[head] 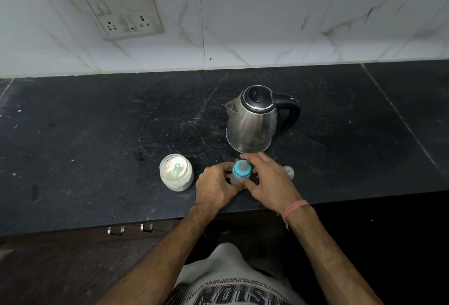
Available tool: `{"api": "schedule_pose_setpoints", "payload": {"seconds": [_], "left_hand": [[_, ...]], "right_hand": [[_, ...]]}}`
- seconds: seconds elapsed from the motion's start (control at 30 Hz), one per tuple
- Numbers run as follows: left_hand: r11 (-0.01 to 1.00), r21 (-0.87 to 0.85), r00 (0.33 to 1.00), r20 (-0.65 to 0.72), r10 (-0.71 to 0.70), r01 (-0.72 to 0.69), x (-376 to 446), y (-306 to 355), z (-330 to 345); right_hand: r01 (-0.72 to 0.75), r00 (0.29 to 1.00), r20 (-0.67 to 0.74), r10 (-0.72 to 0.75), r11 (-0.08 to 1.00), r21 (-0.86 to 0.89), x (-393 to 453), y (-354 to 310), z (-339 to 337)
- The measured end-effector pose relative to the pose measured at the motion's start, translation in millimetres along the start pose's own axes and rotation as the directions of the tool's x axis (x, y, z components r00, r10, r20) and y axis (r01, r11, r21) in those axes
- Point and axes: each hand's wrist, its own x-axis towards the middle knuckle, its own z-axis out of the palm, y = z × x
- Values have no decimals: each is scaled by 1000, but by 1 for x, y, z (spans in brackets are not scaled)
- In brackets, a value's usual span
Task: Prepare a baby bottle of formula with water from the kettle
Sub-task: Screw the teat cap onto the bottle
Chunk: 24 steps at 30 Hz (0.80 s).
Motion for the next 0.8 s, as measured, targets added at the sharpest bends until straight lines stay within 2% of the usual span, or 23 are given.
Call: {"api": "schedule_pose_setpoints", "payload": {"seconds": [0.1,0.2,0.3,0.4,0.6,0.67,0.8], "left_hand": [[1000,13,1000,-8,-15,15,0,1,-1],[1000,25,1000,-16,-8,9,0,2,0],[1000,16,1000,-1,-5,5,0,2,0],[1000,6,1000,-3,1,-1,-1,2,-1],[1000,-6,1000,-2,-17,17,0,4,-1],[1000,6,1000,-5,-23,23,0,4,-2],[999,36,999,-34,-31,32,0,6,-1]], "right_hand": [[-100,993,-82,90,987,-122,-3,-6,-8],[-102,989,-118,85,984,-145,-7,-5,-7],[-48,990,-132,44,998,-29,-8,-2,-6],[55,997,-58,-51,996,67,-3,3,-2],[-1,1000,-26,8,969,246,3,9,7],[8,999,-43,1,975,221,3,8,10],[-70,986,-146,74,997,34,6,0,16]]}}
